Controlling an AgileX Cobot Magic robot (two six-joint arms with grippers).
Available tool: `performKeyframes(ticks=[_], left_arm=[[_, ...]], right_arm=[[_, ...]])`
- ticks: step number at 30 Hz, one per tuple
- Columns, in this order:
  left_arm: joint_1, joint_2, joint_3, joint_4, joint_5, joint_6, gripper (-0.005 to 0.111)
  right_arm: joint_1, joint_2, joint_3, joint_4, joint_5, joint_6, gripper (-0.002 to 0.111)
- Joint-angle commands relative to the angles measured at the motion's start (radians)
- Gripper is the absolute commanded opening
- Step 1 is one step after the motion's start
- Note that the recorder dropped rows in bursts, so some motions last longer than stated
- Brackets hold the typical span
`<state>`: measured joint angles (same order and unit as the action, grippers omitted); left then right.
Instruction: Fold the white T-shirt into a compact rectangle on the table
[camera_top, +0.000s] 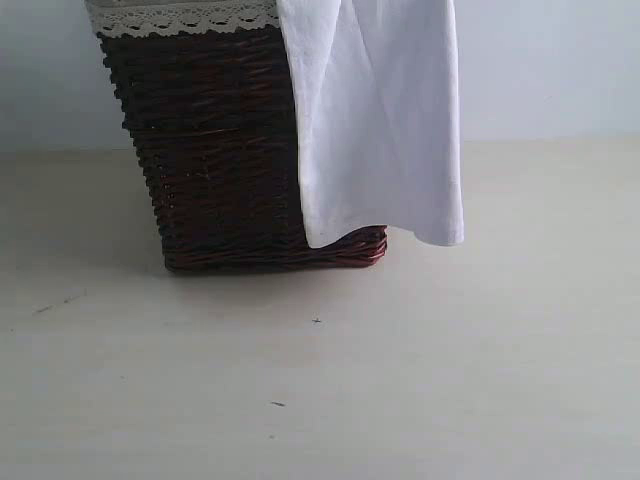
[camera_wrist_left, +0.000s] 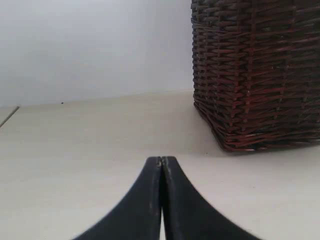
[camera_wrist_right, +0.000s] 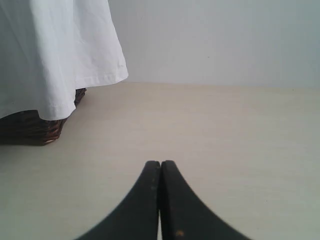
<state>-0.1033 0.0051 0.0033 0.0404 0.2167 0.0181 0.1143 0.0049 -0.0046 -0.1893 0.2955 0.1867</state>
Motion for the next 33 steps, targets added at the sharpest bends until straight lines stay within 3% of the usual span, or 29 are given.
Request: performKeyframes(ticks=[1,17,33], left_arm=[[0.002,-0.005,-0.003,-0.008,-0.001,-0.001,0.0],[0.002,-0.005,-0.003,-0.006,-0.001,0.001,0.0],[0.002,-0.005,-0.003,-0.004,-0.161,-0.004,0.0]], right_arm=[[-0.006,-0.005,0.005,-0.001,-0.006,-0.002,0.0],[-0.006,-0.005,0.005,-0.029,-0.011,-0.002,0.0],[-0.006,-0.005,0.005,-0.053,-0.346,0.001,0.0]])
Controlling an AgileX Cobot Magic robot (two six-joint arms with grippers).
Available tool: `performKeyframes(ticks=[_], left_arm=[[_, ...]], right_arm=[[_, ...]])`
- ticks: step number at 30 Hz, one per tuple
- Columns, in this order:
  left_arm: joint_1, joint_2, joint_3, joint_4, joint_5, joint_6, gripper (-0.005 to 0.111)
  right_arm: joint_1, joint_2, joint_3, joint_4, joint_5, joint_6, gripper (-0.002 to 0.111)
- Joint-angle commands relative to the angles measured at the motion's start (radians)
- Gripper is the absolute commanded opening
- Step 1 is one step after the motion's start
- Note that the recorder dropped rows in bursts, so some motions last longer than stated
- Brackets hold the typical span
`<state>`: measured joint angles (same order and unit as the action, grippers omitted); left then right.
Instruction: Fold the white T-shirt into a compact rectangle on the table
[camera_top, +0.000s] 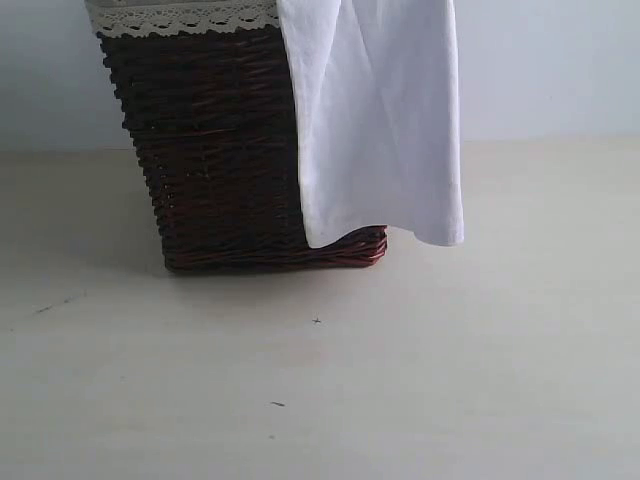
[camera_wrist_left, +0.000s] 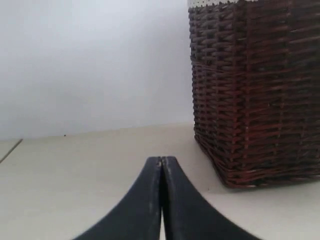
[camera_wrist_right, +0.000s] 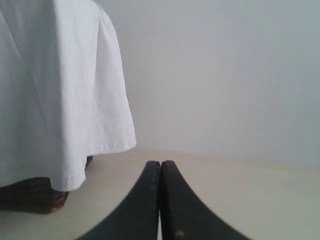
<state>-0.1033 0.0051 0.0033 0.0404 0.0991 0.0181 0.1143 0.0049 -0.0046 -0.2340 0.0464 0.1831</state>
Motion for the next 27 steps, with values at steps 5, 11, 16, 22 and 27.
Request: performKeyframes(ticks=[5,11,16,22,27], left_arm=[[0.002,-0.005,-0.003,-0.011,-0.002,-0.291,0.0],[0.002,-0.005,-0.003,-0.011,0.064,-0.373,0.0],[0.002,-0.005,-0.003,-0.014,0.053,-0.402,0.0],[0.002,-0.005,-0.003,-0.031,0.026,-0.403,0.0],[0.0,-0.005,-0.003,-0.06,-0.053,-0.403,0.0]], right_arm=[[-0.006,-0.005,0.005,-0.008,-0.125,0.046,0.0],[-0.006,-0.005,0.005,0.0,-0.099,0.131,0.0],[-0.006,-0.005,0.005,0.0,-0.157,0.223,0.0],[-0.006,-0.005,-0.01,-0.013,-0.304,0.326,0.001],[-0.006,0.026,-0.112,-0.013,-0.306,0.331,0.014]])
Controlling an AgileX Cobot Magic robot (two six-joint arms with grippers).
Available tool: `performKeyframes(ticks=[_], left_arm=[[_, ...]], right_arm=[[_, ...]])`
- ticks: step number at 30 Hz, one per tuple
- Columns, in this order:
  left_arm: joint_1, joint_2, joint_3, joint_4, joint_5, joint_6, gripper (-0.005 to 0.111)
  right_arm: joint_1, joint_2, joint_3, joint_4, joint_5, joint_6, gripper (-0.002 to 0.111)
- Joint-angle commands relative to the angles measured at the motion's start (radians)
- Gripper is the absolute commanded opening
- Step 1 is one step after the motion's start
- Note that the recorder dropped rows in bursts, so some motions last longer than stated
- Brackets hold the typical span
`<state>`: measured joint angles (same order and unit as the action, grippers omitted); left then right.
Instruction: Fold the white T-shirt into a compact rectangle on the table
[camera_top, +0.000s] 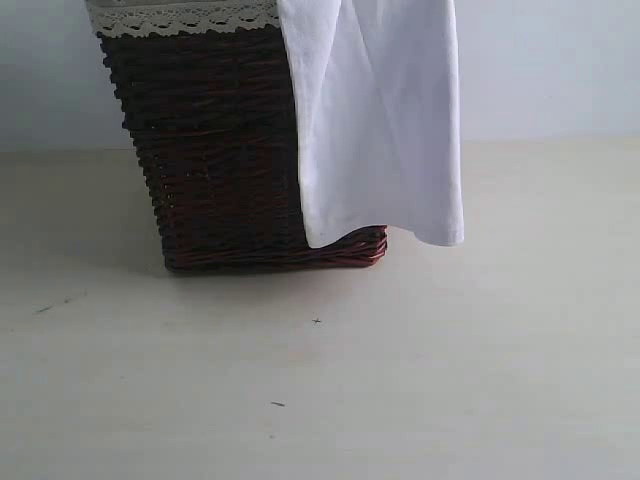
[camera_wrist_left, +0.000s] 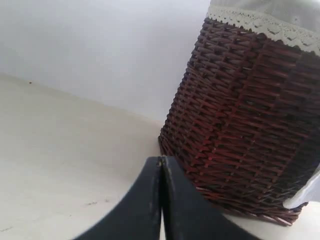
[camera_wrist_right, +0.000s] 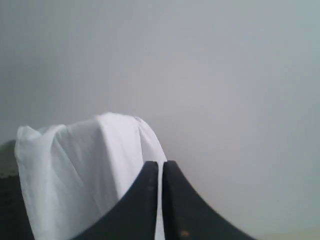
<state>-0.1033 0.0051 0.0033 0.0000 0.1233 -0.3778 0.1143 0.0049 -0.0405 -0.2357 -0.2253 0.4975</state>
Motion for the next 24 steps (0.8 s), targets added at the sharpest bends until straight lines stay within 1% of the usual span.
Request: performKeyframes(ticks=[1,3,5,8,10,11,14,20,24], left_arm=[[0.0,-0.005,-0.004,-0.019,-0.089,-0.008,0.0],[0.0,-0.005,-0.004,-0.019,-0.116,-0.008,0.0],[0.0,-0.005,-0.004,-0.019,-0.123,-0.011,0.0],[0.0,-0.005,-0.004,-0.019,-0.114,-0.011,0.0],[0.0,-0.005,-0.003,-0.019,-0.11,-0.011,0.0],[0.0,-0.005,-0.003,-0.019,-0.11,-0.011,0.0],[0.0,-0.005,-0.003,-0.019,-0.11,-0.011,0.0],[0.0,-0.005,-0.003,-0.013,-0.1,-0.003,0.0],[0.0,-0.005,-0.003,-0.013,-0.096,0.011,0.0]], right_arm=[[-0.006,0.045,-0.1,-0.012,-0.048,0.024,0.017],[-0.006,0.093,-0.152,-0.012,-0.107,0.027,0.024],[-0.006,0.15,-0.216,-0.014,-0.127,0.028,0.029],[-0.006,0.266,-0.338,-0.064,-0.102,0.034,0.038],[-0.006,0.366,-0.431,-0.143,-0.064,0.104,0.046],[0.001,0.461,-0.517,-0.27,-0.009,0.215,0.053],[0.001,0.624,-0.648,-0.543,0.057,0.46,0.061],[0.001,0.93,-0.845,-1.025,0.068,0.915,0.062],[0.001,1.13,-0.944,-1.204,0.07,1.101,0.062]])
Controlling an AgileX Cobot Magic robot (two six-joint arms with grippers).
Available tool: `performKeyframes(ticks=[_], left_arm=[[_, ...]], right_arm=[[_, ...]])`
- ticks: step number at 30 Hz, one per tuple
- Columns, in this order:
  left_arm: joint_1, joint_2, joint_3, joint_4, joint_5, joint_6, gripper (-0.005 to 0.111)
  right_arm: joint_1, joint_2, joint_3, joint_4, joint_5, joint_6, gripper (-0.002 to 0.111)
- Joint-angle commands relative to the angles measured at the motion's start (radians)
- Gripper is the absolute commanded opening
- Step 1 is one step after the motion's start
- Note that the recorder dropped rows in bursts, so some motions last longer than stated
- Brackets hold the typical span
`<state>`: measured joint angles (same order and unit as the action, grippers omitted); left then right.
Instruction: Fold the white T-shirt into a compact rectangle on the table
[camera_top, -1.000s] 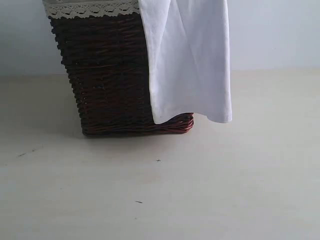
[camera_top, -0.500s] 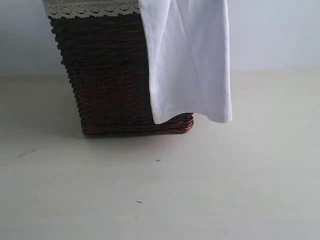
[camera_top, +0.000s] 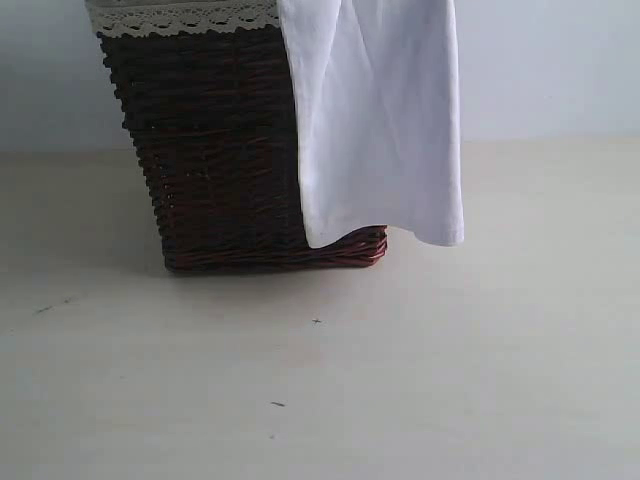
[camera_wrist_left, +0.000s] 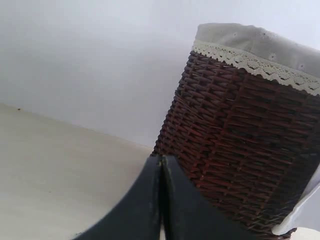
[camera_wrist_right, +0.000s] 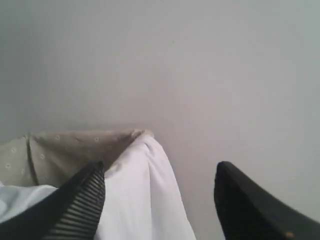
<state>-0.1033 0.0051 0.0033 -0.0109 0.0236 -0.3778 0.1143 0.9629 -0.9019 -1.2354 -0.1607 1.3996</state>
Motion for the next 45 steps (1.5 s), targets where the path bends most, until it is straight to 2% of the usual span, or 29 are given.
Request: performKeyframes(ticks=[1,4,7,8,9,10,11,12,13,14,15,16,17,23,27,32,38,45], left_arm=[[0.0,-0.005,-0.003,-0.002,0.004,0.018,0.0],[0.0,-0.005,-0.003,-0.002,0.006,0.033,0.0],[0.0,-0.005,-0.003,-0.002,0.012,0.033,0.0],[0.0,-0.005,-0.003,-0.002,0.017,0.033,0.0],[0.0,-0.005,-0.003,-0.002,0.019,0.033,0.0],[0.0,-0.005,-0.003,-0.002,0.019,0.033,0.0],[0.0,-0.005,-0.003,-0.002,0.019,0.033,0.0],[0.0,-0.005,-0.003,-0.002,0.019,0.033,0.0],[0.0,-0.005,-0.003,-0.002,0.019,0.033,0.0],[0.0,-0.005,-0.003,-0.002,0.019,0.033,0.0],[0.0,-0.005,-0.003,-0.002,0.027,0.033,0.0],[0.0,-0.005,-0.003,-0.002,0.032,0.033,0.0],[0.0,-0.005,-0.003,-0.002,0.037,0.033,0.0],[0.0,-0.005,-0.003,-0.002,0.041,0.033,0.0],[0.0,-0.005,-0.003,-0.002,0.041,0.033,0.0],[0.0,-0.005,-0.003,-0.002,0.041,0.033,0.0],[0.0,-0.005,-0.003,-0.002,0.041,0.041,0.0],[0.0,-0.005,-0.003,-0.002,0.039,0.04,0.0]], right_arm=[[0.001,0.213,-0.109,-0.242,0.006,0.237,0.062],[0.001,0.386,-0.232,-0.507,0.031,0.33,0.061],[0.001,0.457,-0.292,-0.509,0.225,0.305,0.061],[0.001,0.48,-0.299,-0.509,0.35,0.246,0.061],[0.001,0.505,-0.302,-0.42,0.46,0.089,0.061],[0.001,0.521,-0.304,-0.346,0.495,-0.008,0.061],[0.001,0.556,-0.334,-0.071,0.547,-0.301,0.058],[-0.001,0.574,-0.356,0.119,0.578,-0.487,0.057],[-0.015,0.635,-0.452,0.547,0.682,-0.893,0.055],[-0.022,0.661,-0.503,0.713,0.764,-1.054,0.055],[-0.05,0.721,-0.648,1.047,0.969,-1.354,0.055],[-0.065,0.744,-0.697,1.149,1.056,-1.437,0.055],[-0.096,0.769,-0.792,1.357,1.206,-1.568,0.055],[-0.108,0.709,-0.829,1.927,1.266,-2.021,0.055],[-0.043,0.654,-0.83,1.869,1.156,-2.035,0.056],[0.023,0.63,-0.83,1.863,1.11,-2.087,0.065],[0.122,0.641,-0.83,1.668,1.081,-2.019,0.068],[0.131,0.671,-0.83,1.617,1.093,-1.946,0.068]])
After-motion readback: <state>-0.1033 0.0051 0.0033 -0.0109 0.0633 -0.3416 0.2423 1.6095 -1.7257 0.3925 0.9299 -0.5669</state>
